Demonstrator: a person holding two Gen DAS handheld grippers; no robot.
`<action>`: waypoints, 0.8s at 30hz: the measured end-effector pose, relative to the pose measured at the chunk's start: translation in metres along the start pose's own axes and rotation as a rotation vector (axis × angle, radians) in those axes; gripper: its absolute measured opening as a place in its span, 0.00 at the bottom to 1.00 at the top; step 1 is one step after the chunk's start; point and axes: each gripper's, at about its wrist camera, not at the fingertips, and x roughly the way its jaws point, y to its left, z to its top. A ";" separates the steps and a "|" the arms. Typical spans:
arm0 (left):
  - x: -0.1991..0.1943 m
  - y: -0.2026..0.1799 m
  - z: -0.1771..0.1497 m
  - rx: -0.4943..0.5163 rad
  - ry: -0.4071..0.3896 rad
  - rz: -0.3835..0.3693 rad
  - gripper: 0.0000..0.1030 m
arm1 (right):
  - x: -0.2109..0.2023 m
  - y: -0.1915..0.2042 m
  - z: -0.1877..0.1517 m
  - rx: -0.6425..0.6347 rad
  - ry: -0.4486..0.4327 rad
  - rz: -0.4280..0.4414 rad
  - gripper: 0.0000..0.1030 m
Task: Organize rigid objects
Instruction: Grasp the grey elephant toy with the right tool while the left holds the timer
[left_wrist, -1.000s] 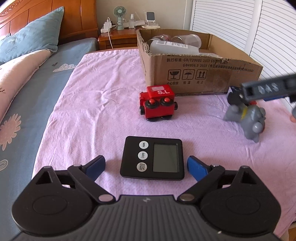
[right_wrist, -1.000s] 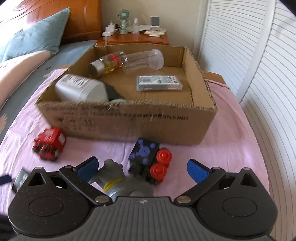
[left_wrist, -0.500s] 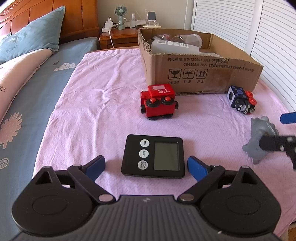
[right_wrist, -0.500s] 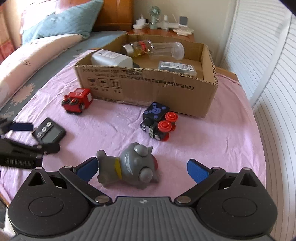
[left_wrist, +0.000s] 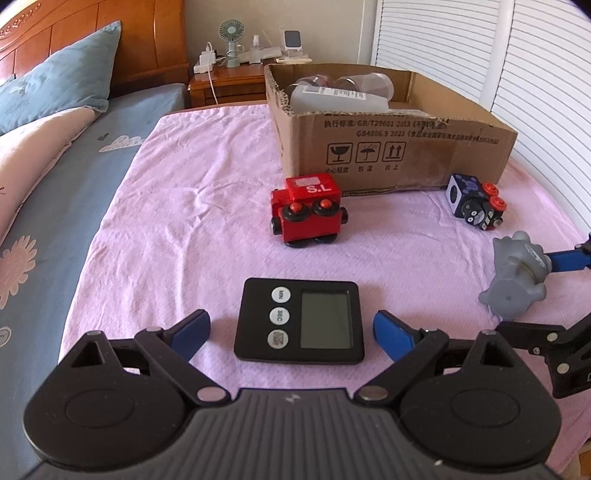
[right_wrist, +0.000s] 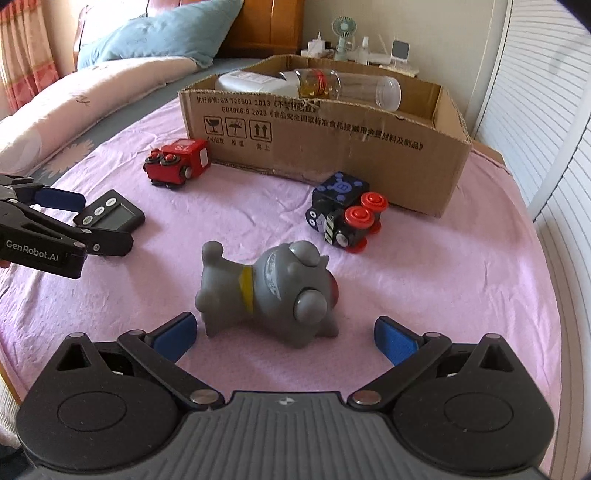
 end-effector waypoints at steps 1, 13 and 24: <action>0.000 -0.001 0.000 0.007 -0.001 -0.009 0.90 | 0.001 0.000 0.000 -0.002 -0.008 0.002 1.00; -0.001 -0.008 0.002 0.070 -0.014 -0.061 0.79 | 0.007 -0.001 0.002 -0.010 -0.062 0.009 1.00; -0.002 -0.003 0.004 0.077 -0.014 -0.064 0.68 | 0.004 0.004 0.011 -0.010 -0.034 -0.001 0.91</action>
